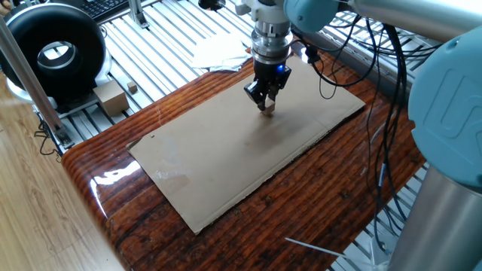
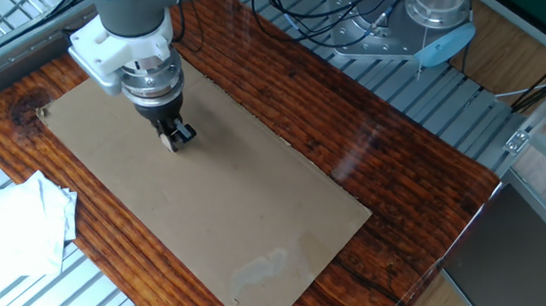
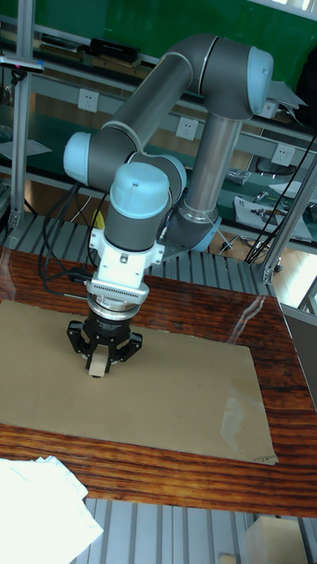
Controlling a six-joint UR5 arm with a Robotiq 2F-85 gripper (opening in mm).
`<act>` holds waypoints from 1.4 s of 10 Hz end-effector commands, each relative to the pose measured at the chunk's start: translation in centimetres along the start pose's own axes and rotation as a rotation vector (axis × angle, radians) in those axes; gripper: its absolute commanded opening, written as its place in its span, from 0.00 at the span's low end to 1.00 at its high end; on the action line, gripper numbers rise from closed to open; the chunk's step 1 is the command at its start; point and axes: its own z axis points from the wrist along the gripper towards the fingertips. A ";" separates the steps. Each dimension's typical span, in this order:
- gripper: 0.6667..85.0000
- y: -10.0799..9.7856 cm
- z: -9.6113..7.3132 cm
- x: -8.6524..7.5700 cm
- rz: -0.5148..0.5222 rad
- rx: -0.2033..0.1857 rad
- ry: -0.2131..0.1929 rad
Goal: Grab the block and place it at the designated location
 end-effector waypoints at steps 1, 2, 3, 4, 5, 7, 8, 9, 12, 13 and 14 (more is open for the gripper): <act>0.20 0.2 0.0 -0.3 0.007 -0.013 -0.010; 0.20 0.3 0.0 -0.3 0.007 -0.013 -0.008; 0.25 0.0 0.1 -0.4 -0.002 -0.004 -0.012; 0.42 0.3 0.1 -0.5 -0.007 -0.016 -0.014; 0.45 0.3 0.0 -0.5 -0.008 -0.016 -0.016; 0.49 0.2 0.1 -0.5 -0.013 -0.011 -0.016; 0.53 0.0 0.1 -0.4 -0.017 -0.005 -0.013; 0.55 0.1 0.1 -0.4 -0.019 -0.007 -0.013; 0.58 0.5 -0.1 -0.6 -0.021 -0.016 -0.017; 0.59 0.5 -0.3 -0.7 -0.021 -0.013 -0.019; 0.59 0.6 -0.4 -0.8 -0.020 -0.004 -0.021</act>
